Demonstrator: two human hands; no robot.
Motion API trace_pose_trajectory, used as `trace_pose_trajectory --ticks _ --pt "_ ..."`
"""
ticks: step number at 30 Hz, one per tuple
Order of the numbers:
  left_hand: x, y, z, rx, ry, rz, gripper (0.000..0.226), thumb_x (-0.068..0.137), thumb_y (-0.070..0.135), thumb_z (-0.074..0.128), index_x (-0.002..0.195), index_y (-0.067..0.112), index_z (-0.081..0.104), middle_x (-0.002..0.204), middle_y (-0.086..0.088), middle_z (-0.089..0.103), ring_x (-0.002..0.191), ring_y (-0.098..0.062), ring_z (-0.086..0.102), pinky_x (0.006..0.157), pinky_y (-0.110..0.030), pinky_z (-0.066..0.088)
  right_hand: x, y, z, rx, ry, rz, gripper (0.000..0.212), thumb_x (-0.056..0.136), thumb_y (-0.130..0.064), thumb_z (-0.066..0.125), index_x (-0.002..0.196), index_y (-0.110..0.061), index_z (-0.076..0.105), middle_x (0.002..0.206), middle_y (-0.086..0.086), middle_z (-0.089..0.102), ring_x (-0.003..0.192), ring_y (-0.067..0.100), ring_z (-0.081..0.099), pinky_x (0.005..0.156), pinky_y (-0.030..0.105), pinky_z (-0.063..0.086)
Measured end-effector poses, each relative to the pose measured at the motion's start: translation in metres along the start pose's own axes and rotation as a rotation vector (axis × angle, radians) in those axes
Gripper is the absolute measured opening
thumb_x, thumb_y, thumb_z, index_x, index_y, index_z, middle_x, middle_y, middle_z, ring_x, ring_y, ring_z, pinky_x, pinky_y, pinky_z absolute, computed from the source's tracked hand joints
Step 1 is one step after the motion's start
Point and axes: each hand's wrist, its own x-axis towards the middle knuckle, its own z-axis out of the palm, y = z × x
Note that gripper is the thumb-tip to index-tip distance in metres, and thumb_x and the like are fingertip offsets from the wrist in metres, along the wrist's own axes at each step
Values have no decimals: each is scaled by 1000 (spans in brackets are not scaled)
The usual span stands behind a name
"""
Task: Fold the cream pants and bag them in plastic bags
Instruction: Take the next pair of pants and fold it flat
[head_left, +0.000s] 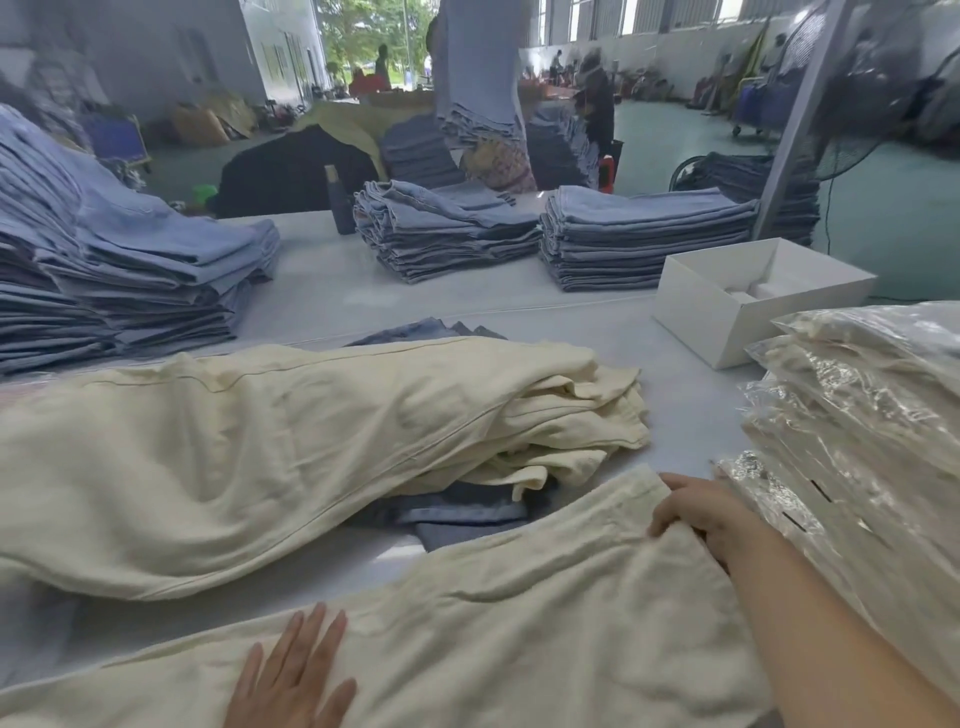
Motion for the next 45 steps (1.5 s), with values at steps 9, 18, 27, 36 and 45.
trace_pose_trajectory --ticks 9,18,27,36,45 --pt "-27 -30 3 163 -55 -124 106 65 85 -17 152 28 1 156 23 -5 139 12 -14 115 -25 -7 -87 -22 -19 -22 -29 -462 44 66 20 63 101 -5 73 92 15 71 82 28 67 62 20 54" --pt "-109 -48 -52 77 362 -301 64 91 52 22 122 16 64 139 -5 54 137 -27 38 112 -44 28 -58 48 33 -843 522 -487 53 82 -20 69 133 -15 54 137 15 45 124 38 37 96 47 42" --pt "-181 -87 6 161 -111 -638 59 96 60 22 150 45 4 160 13 -8 148 -14 -6 117 -45 6 -121 160 221 -1263 -133 -880 62 98 -57 19 150 -38 -8 158 -8 -19 146 13 -16 113 33 -17" --pt "-235 -154 -56 161 142 -689 45 96 41 46 138 27 49 152 4 37 142 -17 26 116 -27 19 -159 129 296 -1255 -29 -957 43 94 -51 37 131 -31 42 138 -12 41 123 12 44 99 28 36" --pt "-305 -296 -140 -321 413 -1286 42 83 20 63 118 1 48 117 -21 56 103 -38 55 84 -39 49 -225 144 469 -1053 -269 -1153 68 90 -56 48 148 -27 29 156 -8 12 146 17 15 116 33 15"
